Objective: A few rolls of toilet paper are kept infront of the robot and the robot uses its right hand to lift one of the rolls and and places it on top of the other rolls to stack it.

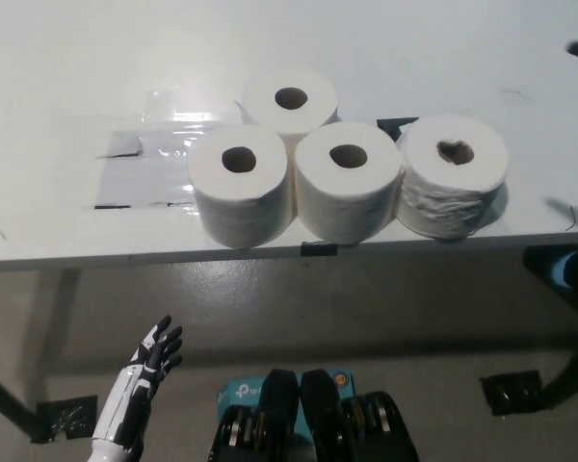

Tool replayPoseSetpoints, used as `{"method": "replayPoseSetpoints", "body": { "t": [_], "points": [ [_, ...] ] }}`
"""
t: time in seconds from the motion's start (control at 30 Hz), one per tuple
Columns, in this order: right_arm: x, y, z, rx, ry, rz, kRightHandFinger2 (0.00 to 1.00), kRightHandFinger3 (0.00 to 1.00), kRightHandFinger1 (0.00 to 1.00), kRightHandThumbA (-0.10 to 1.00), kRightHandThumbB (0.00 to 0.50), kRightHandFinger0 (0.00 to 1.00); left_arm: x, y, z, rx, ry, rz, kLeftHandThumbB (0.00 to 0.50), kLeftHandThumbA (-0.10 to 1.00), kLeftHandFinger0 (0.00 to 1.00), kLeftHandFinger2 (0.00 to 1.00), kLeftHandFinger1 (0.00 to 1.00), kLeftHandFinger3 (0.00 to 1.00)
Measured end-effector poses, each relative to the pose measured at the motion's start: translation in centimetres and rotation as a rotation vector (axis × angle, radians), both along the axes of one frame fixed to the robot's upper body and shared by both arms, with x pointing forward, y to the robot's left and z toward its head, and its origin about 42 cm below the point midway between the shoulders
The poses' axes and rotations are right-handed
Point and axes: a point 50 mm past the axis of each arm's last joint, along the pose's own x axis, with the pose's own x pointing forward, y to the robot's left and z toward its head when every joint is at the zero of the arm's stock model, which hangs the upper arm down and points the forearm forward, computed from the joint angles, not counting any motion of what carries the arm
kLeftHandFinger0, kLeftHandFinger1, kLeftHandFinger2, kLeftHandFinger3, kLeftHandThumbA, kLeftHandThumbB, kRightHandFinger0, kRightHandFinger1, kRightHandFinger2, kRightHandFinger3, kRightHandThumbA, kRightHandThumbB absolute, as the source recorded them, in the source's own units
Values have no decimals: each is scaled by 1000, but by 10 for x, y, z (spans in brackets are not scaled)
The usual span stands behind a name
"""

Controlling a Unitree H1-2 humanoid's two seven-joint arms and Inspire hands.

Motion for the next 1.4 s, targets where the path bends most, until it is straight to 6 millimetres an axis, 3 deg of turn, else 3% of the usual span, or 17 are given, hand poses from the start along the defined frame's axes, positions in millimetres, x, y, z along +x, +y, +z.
{"method": "replayPoseSetpoints", "body": {
  "t": [0.03, 0.1, 0.13, 0.27, 0.37, 0.47, 0.53, 0.67, 0.8, 0.97, 1.07, 1.17, 1.3, 1.4],
  "points": [
    [11, 4, 3, -24, 39, 5, 1000, 1000, 1000, 943, 276, 1000, 0, 0, 0, 0, 0, 0, 145, 952, 1000, 1000, 1000, 1000],
    [32, 11, 0, -75, 139, 11, 1000, 1000, 1000, 863, 333, 1000, 0, 0, 0, 0, 0, 0, 138, 942, 1000, 1000, 1000, 1000],
    [38, 13, 0, -91, 167, 12, 1000, 1000, 1000, 858, 338, 1000, 0, 0, 0, 0, 0, 0, 145, 945, 1000, 1000, 1000, 1000],
    [72, 21, -9, -195, 356, 9, 1000, 1000, 1000, 888, 333, 1000, 0, 0, 0, 0, 0, 0, 152, 946, 1000, 1000, 1000, 1000],
    [91, 22, -17, -267, 484, -2, 1000, 1000, 1000, 928, 301, 1000, 0, 0, 0, -1, 0, 0, 155, 935, 1000, 1000, 1000, 1000],
    [101, 23, -21, -334, 578, -6, 1000, 1000, 1000, 906, 319, 1000, 0, 0, 0, -2, -1, 0, 161, 937, 1000, 1000, 1000, 1000],
    [108, 25, -20, -379, 644, -5, 1000, 1000, 1000, 906, 306, 1000, 0, 0, 1, -2, -3, -1, 162, 939, 1000, 1000, 1000, 1000],
    [114, 33, -10, -443, 694, 6, 1000, 1000, 1000, 925, 324, 1000, 3, -1, 3, -4, -11, -3, 151, 929, 1000, 1000, 1000, 1000],
    [118, 46, -6, -475, 729, 25, 1000, 1000, 1000, 910, 309, 1000, 4, -1, 4, -4, -18, -7, 156, 931, 1000, 1000, 1000, 1000],
    [122, 59, -20, -491, 779, 47, 1000, 1000, 1000, 962, 342, 1000, 4, -1, 4, -6, -19, -10, 161, 919, 1000, 1000, 1000, 1000],
    [123, 63, -25, -502, 795, 47, 1000, 1000, 1000, 987, 340, 1000, 4, -2, 4, -5, -19, -11, 166, 911, 1000, 1000, 1000, 1000],
    [125, 65, -29, -514, 805, 43, 1000, 1000, 1000, 981, 306, 1000, 5, -2, 4, -5, -19, -11, 158, 910, 1000, 1000, 1000, 1000],
    [126, 65, -36, -519, 820, 41, 1000, 1000, 1000, 986, 344, 1000, 5, -2, 4, -6, -19, -12, 140, 913, 1000, 1000, 1000, 1000],
    [128, 65, -43, -531, 838, 31, 1000, 1000, 1000, 974, 311, 1000, 4, -2, 4, -6, -19, -13, 139, 916, 1000, 1000, 1000, 1000]
  ]
}}
